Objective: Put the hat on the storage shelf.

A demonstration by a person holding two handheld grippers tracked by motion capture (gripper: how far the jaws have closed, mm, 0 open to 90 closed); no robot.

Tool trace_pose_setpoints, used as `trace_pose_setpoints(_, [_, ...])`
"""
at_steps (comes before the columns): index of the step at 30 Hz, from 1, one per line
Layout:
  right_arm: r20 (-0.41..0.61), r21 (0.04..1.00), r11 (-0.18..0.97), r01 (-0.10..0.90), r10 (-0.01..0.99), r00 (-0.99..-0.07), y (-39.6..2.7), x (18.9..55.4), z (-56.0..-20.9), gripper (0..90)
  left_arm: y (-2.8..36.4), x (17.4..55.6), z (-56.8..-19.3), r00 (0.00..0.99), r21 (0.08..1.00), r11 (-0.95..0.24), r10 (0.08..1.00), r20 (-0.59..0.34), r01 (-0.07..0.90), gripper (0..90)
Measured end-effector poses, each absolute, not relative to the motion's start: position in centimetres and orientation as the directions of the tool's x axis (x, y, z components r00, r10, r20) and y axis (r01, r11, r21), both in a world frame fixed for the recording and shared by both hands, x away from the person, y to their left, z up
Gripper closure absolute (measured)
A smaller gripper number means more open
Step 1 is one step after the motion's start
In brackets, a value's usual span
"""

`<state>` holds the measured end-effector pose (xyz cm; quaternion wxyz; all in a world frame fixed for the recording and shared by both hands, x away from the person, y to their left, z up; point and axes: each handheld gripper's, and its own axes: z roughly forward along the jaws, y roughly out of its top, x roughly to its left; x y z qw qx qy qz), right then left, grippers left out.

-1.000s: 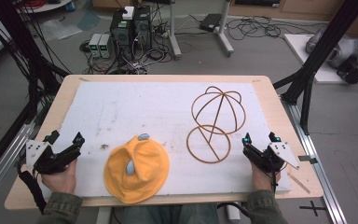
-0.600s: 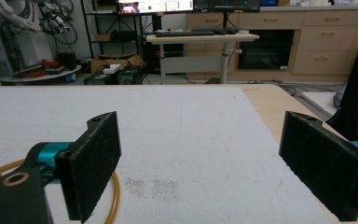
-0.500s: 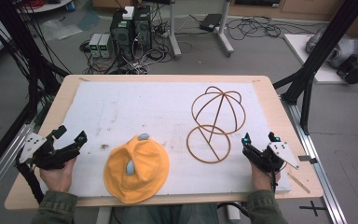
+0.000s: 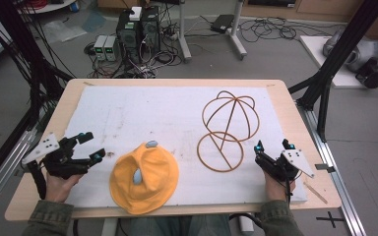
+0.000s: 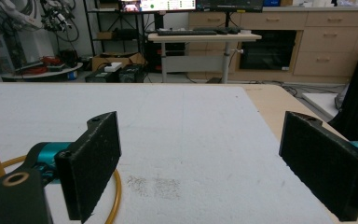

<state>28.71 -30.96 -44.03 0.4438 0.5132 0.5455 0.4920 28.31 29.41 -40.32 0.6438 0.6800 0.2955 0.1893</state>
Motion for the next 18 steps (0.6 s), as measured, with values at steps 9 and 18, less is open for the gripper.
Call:
trace_pose_setpoints(9, [0.024, 0.992, -0.015, 0.124, 0.997, -0.077, -31.0, 28.6, -44.0, 12.4, 26.5, 29.1, -40.1, 0.886, 0.973, -0.133, 0.451, -0.110, 0.189, 17.9])
trace_pose_setpoints(18, [0.018, 0.992, -0.008, 0.127, 0.997, -0.078, -31.1, 28.6, -44.1, 12.4, 25.3, 29.6, -40.8, 0.908, 0.955, -0.204, 0.403, -0.119, 0.215, 21.3])
